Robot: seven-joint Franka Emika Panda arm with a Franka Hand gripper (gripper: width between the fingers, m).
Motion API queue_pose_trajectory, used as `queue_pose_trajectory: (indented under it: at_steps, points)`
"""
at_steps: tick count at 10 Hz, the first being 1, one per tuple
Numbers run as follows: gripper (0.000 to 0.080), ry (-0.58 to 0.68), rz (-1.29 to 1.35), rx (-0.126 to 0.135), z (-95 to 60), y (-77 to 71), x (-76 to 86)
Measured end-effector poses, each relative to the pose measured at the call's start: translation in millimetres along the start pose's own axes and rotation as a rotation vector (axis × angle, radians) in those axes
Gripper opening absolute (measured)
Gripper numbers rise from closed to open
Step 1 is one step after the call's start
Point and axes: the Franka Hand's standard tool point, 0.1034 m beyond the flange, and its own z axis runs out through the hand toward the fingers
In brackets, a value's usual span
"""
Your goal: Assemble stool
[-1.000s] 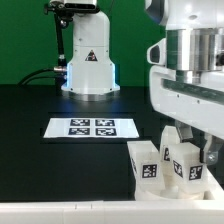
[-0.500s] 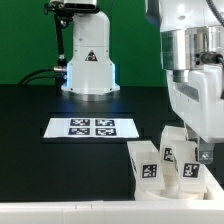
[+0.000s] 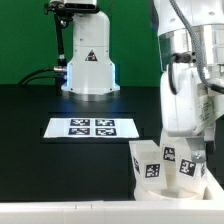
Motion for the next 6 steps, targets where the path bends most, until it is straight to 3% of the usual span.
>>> queue_pose_trajectory:
  at_steps: [1, 2, 3, 6]
  points:
    - [0.0416, 0.001, -0.015, 0.000, 0.3, 0.2, 0.1]
    - [0.0551, -0.001, -0.085, -0.005, -0.7, 0.1, -0.2]
    - [0.0631, -0.009, -0.180, -0.032, -7.7, 0.2, -1.7]
    - [0.0648, -0.069, -0.670, -0.085, -35.1, -5.2, -11.9]
